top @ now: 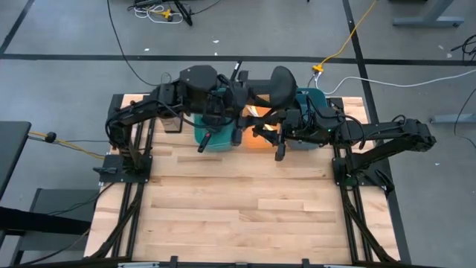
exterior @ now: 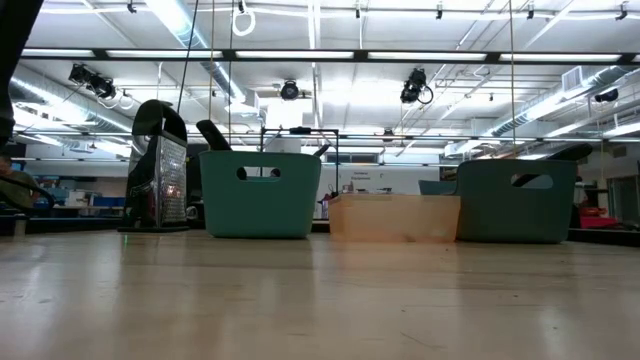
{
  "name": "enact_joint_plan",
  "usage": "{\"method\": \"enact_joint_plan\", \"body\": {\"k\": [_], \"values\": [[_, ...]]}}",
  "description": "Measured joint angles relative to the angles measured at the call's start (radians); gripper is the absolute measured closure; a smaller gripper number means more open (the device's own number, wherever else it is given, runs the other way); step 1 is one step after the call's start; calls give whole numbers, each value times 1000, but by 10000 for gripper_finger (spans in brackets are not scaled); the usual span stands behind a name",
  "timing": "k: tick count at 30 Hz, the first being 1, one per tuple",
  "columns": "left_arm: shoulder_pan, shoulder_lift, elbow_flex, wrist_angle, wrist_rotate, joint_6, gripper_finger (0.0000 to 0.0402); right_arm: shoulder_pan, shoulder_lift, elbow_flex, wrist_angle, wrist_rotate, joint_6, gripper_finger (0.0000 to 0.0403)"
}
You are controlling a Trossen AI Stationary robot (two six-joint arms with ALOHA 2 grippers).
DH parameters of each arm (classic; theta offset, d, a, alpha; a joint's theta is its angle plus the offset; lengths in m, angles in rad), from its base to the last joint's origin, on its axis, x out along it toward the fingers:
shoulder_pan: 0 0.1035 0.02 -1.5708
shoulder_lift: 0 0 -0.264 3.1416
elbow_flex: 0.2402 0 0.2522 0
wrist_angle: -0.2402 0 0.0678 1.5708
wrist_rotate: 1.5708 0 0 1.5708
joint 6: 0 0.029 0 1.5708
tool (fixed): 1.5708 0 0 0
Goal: Pick & Place Kitchen Items
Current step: Put the black ladle into the blue bin
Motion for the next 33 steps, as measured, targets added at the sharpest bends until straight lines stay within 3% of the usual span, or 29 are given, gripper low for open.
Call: {"method": "enact_joint_plan", "body": {"k": [8,16,26,33], "values": [[14,-49,0,-60,-7,-15,240,0,0,0,3,0,-15,262],[31,-119,-1,-226,-10,-72,240,0,-19,1,-8,0,-12,261],[31,-158,-1,-261,-59,-102,240,0,-57,1,-46,3,-21,261],[34,-158,-50,-306,-61,-115,269,-3,-73,1,-124,1,20,261]]}}
